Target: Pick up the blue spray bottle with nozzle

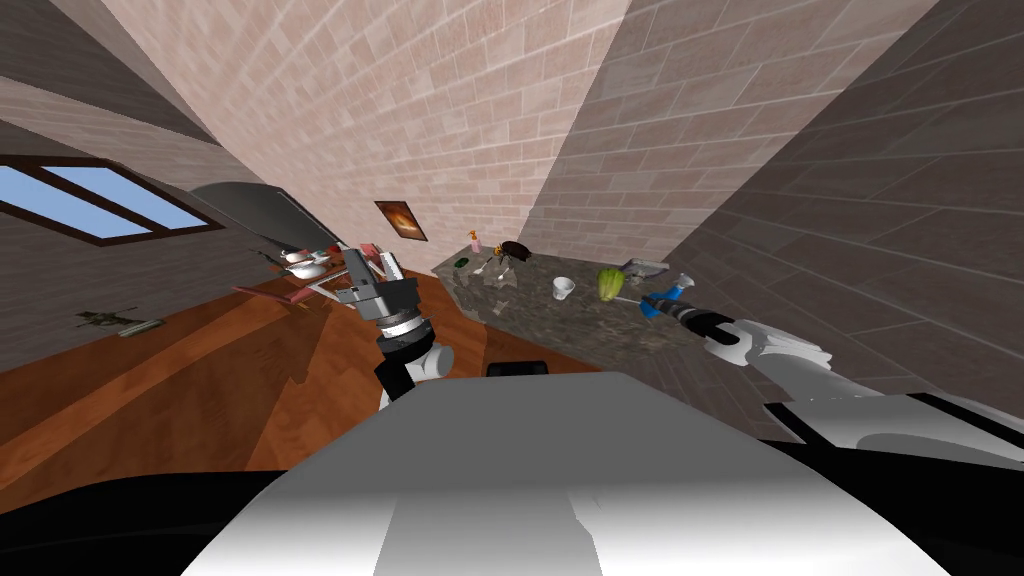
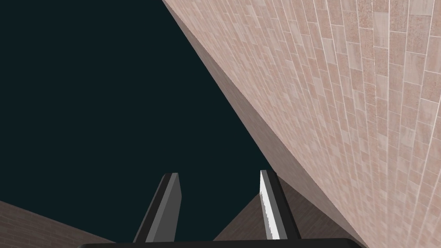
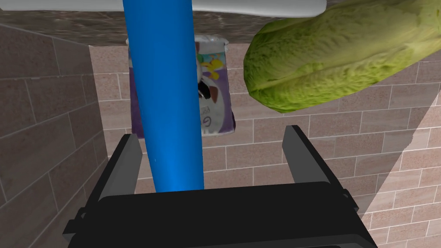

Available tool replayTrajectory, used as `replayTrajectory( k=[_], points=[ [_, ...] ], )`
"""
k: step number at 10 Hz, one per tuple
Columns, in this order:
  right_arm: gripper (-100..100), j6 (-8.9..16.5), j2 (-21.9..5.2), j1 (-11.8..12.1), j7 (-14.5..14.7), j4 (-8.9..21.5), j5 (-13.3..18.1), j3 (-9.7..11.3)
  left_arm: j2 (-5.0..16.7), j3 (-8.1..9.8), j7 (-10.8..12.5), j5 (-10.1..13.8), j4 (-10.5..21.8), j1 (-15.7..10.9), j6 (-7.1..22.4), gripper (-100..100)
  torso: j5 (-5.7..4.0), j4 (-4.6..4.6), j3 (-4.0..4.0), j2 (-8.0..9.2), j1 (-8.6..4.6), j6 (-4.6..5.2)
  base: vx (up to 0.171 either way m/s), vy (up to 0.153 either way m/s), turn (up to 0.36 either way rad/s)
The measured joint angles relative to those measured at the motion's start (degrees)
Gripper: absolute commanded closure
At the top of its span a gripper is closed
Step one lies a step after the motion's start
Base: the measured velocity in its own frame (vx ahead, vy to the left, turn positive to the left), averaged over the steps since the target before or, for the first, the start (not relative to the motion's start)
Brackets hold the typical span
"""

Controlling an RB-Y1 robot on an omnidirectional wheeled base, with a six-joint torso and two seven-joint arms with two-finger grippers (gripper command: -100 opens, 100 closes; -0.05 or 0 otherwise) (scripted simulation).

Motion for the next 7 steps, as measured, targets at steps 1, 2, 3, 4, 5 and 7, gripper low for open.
replayTrajectory(
  k=[1,2,3,4,5,7],
  points=[
    [-100,-0.43,0.32,-1.33,0.23,1.79,0.12,0.14,0.00,0.00,0.00,0.00,0.00,0.00,0.00,0,-0.02,-0.03,-0.06,-0.10,-0.08,0.00,0.000,0.000,0.000],
    [-100,-0.03,0.25,-0.71,0.26,1.91,-0.04,-0.10,0.00,0.00,0.00,0.00,0.00,0.00,0.00,0,-0.04,-0.04,-0.09,-0.16,-0.15,0.01,0.005,-0.005,0.000],
    [-100,-0.46,0.25,-1.64,0.26,3.92,0.10,0.17,0.00,0.00,0.00,0.00,0.00,0.00,0.00,0,-0.05,-0.05,-0.11,-0.19,-0.19,0.00,0.004,-0.005,0.006],
    [-100,-0.89,0.46,-1.70,0.56,5.59,0.09,-0.03,0.00,0.00,0.00,0.00,0.00,0.01,0.00,0,-0.06,-0.05,-0.12,-0.19,-0.20,0.01,-0.082,0.052,0.220],
    [-100,-1.36,-0.09,-1.91,0.38,5.33,-0.40,1.00,0.00,0.00,0.00,0.00,0.00,-0.01,0.00,0,-0.02,-0.01,-0.01,0.01,0.00,-0.09,-0.100,0.071,0.136],
    [-100,-4.62,-0.17,-6.32,0.45,10.08,-0.20,2.64,0.00,0.00,0.00,0.00,0.00,0.00,0.00,0,0.01,0.00,0.00,0.00,0.01,0.01,-0.021,0.028,-0.031]
  ],
)
